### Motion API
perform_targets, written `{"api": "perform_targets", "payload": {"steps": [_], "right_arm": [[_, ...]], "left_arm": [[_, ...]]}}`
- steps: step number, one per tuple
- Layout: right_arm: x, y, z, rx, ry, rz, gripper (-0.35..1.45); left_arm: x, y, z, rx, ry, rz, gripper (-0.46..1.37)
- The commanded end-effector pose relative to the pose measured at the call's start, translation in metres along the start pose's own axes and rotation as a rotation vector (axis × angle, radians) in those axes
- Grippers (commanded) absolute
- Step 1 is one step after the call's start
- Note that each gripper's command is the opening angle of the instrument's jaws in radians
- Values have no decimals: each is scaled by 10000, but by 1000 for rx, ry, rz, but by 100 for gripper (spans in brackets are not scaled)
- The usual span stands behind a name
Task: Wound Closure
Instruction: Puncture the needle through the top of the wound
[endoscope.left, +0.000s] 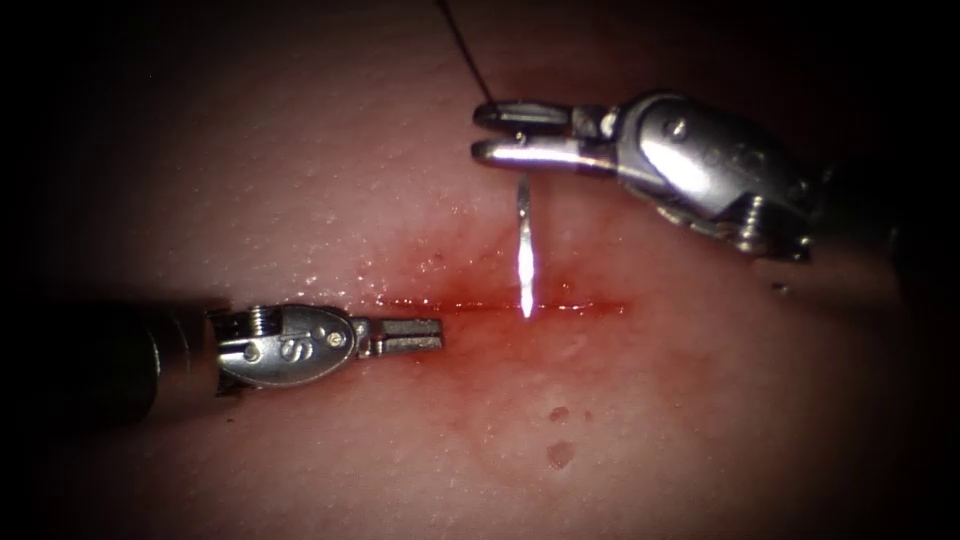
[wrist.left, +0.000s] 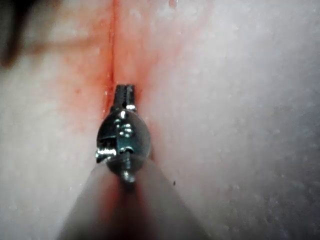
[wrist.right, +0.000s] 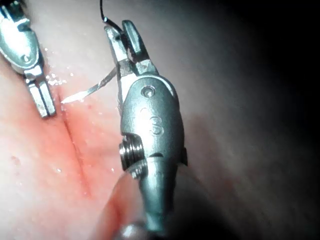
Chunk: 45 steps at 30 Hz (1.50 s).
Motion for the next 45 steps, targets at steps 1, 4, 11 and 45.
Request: {"api": "perform_targets", "payload": {"steps": [1, 4, 11, 45], "right_arm": [[-2, 7, 0, 2, -1, -47, -35], [-3, 8, 3, 13, 0, -85, -35], [-5, 16, 9, 46, 28, -237, -35], [-12, 42, 29, 63, 98, -544, -35]], "left_arm": [[-2, 2, 1, -17, 0, -6, -18], [-4, 6, 2, -27, -11, -11, -17], [-16, 14, 5, -54, -43, -37, -18], [-51, 52, 8, -141, -93, -89, -22]]}}
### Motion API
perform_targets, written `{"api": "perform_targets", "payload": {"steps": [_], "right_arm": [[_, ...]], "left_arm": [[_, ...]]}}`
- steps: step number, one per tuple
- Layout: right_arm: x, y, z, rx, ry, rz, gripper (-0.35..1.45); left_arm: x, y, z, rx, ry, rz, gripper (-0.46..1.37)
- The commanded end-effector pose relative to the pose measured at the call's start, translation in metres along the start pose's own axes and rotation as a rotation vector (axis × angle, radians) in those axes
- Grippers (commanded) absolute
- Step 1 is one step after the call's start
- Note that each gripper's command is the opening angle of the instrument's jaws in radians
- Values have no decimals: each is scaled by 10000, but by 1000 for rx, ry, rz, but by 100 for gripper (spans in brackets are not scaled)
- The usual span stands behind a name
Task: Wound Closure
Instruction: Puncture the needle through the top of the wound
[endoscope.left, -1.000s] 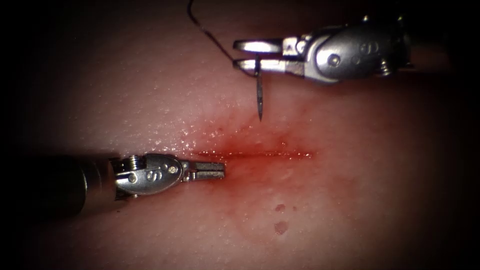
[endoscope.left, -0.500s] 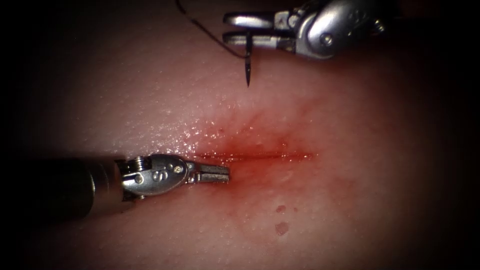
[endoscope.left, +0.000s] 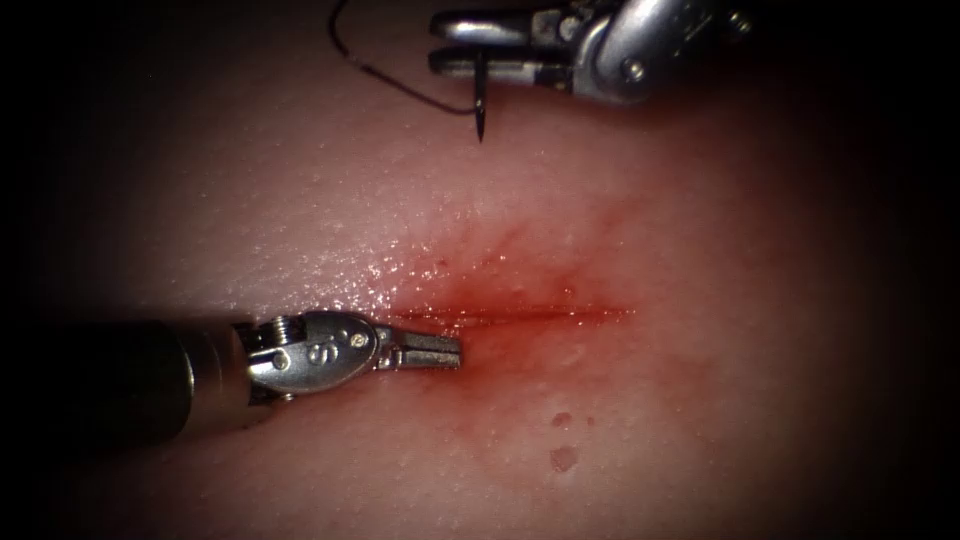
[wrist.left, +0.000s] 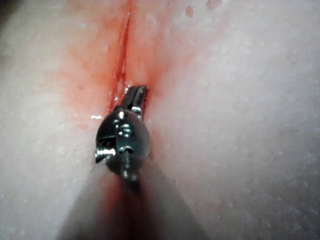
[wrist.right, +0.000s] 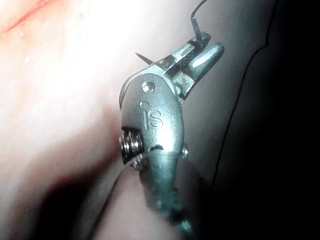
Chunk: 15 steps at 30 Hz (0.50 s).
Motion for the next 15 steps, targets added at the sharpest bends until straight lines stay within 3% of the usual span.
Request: {"api": "perform_targets", "payload": {"steps": [1, 15], "right_arm": [[-1, -1, 0, -6, -1, -1, -35], [-3, -4, 0, -2, -1, -5, -35]], "left_arm": [[2, 0, -2, -9, 0, 1, -22], [3, -1, -4, -14, 1, 1, -20]]}}
